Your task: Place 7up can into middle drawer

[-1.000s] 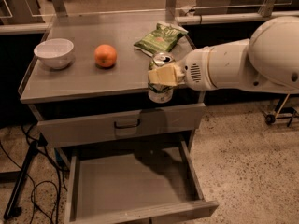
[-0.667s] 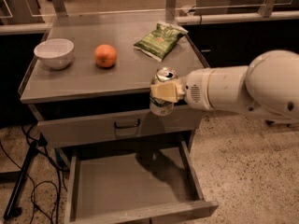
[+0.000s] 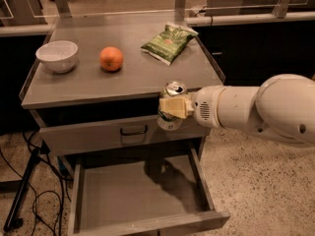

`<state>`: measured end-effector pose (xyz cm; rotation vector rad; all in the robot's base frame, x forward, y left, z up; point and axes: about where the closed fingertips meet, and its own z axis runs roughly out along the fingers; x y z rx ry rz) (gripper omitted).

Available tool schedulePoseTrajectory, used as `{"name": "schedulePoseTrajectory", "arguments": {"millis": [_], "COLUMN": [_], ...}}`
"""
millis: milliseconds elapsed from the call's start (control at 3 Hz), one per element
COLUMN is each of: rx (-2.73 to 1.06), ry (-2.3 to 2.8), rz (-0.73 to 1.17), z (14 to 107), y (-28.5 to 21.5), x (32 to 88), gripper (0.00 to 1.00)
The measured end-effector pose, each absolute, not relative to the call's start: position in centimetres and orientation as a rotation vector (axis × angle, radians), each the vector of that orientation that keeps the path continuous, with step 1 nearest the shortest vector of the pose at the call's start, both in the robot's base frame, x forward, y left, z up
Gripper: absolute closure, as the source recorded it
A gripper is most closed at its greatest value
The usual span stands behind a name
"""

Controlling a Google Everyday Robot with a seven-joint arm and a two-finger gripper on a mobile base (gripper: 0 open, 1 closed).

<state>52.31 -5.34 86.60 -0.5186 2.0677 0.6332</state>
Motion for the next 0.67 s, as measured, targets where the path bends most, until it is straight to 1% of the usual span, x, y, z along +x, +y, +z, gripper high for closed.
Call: {"name": "schedulePoseTrajectory", "arguments": {"millis": [333, 667], "rx": [-0.493, -0.453], "ry": [2.102, 2.087], "rz": [0.601, 0.551], "z": [83.4, 81.5], "y": [-4.2, -3.7], "x": [51.6, 52.2], "gripper": [1.0, 1.0]}}
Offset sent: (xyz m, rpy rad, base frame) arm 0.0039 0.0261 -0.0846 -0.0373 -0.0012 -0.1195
